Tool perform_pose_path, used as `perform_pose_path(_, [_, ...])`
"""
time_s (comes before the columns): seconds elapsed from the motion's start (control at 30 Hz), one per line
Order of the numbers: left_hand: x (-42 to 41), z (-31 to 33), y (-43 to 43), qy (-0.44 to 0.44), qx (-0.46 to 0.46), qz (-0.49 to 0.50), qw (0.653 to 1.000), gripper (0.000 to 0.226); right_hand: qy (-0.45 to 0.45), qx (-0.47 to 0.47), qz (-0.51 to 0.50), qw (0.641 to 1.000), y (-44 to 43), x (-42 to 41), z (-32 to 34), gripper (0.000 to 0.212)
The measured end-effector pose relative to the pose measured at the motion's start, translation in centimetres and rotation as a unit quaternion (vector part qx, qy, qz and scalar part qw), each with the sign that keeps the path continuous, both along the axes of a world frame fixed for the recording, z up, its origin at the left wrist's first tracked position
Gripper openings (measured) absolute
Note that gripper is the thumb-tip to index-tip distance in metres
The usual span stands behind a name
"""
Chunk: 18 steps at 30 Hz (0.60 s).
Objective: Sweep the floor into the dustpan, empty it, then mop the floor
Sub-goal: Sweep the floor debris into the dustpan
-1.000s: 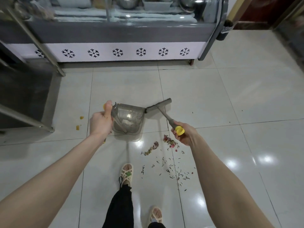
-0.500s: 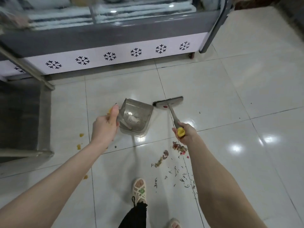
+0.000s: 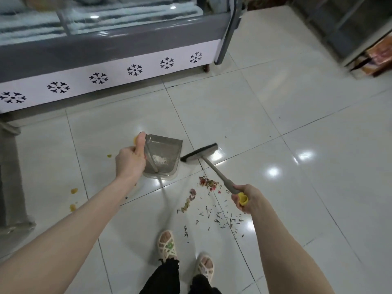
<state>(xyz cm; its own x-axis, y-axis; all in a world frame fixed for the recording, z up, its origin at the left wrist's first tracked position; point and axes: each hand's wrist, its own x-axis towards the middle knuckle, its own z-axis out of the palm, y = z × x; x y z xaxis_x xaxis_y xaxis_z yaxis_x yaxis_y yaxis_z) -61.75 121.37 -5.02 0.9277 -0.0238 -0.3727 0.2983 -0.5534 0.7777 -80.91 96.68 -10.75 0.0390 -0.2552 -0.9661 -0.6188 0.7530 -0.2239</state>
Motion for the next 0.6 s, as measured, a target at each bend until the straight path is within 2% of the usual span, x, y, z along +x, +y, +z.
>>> perform_pose_path(0.3, [-0.9,1.3,-3.3,-0.003,-0.002,-0.018,1.0,0.07,-0.063,-0.054,-0.062,0.995,-4.5,-1.4,3.1,0.018])
perform_pose_path(0.6, [-0.8,0.5,-6.5,-0.009,-0.018,-0.015,1.0,0.067,-0.155,-0.03,-0.154,0.975,-10.2,3.7,-0.3,0.011])
